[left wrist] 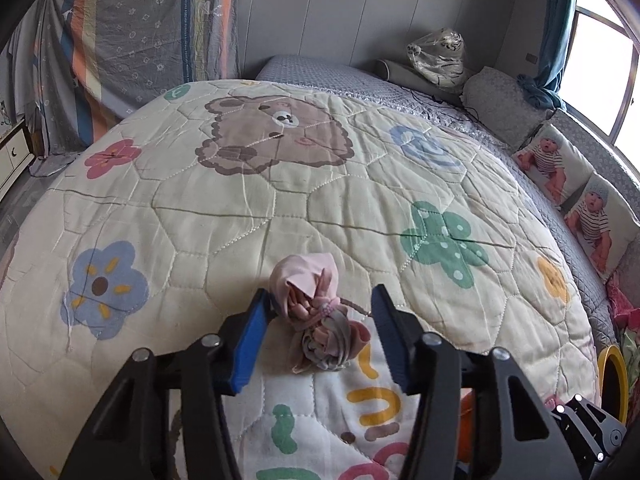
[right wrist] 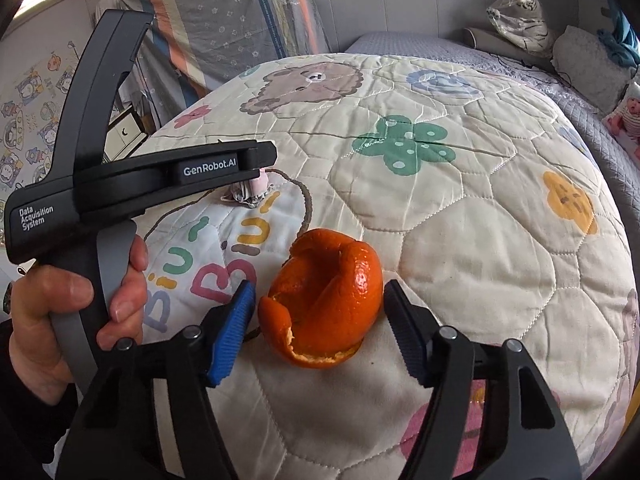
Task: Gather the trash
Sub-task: 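Grasp the orange peel with the right tool while the left tool grasps the pink item, then carry the orange peel and pink item over the bin with both tools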
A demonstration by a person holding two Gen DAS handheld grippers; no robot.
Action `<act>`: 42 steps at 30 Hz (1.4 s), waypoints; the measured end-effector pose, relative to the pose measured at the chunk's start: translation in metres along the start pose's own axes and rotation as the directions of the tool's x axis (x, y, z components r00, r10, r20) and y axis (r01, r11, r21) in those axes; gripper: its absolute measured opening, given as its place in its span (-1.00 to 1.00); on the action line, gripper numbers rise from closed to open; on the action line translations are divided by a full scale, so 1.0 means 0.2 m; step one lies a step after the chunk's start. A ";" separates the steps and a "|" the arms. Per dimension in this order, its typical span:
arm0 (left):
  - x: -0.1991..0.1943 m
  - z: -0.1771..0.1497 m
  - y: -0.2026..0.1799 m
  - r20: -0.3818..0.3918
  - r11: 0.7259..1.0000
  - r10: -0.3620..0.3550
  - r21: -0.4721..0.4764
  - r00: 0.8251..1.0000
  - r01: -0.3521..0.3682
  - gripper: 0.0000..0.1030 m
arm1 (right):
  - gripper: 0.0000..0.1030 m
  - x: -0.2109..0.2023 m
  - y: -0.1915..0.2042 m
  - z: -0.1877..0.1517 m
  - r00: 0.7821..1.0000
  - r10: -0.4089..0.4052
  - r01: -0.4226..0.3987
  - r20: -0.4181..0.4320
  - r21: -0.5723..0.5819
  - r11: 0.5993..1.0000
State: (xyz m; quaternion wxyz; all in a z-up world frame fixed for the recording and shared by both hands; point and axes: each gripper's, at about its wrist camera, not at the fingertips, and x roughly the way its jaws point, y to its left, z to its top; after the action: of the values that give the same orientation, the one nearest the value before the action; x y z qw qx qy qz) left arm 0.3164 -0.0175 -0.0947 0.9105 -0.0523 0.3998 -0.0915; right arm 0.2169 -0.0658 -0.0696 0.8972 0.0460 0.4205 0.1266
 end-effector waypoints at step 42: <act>-0.44 0.02 -0.28 0.169 0.987 -0.145 0.094 0.975 0.131 -0.50 | -0.34 -0.52 -0.35 -0.04 0.978 -0.088 0.063 0.190 0.135 0.989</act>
State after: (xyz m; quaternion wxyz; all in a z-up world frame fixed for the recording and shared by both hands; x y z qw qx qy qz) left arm 0.2529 -0.0542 -0.0191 0.9349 -0.0504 0.3097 -0.1660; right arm 0.1593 -0.1612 -0.0104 0.9336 0.0998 0.3389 0.0600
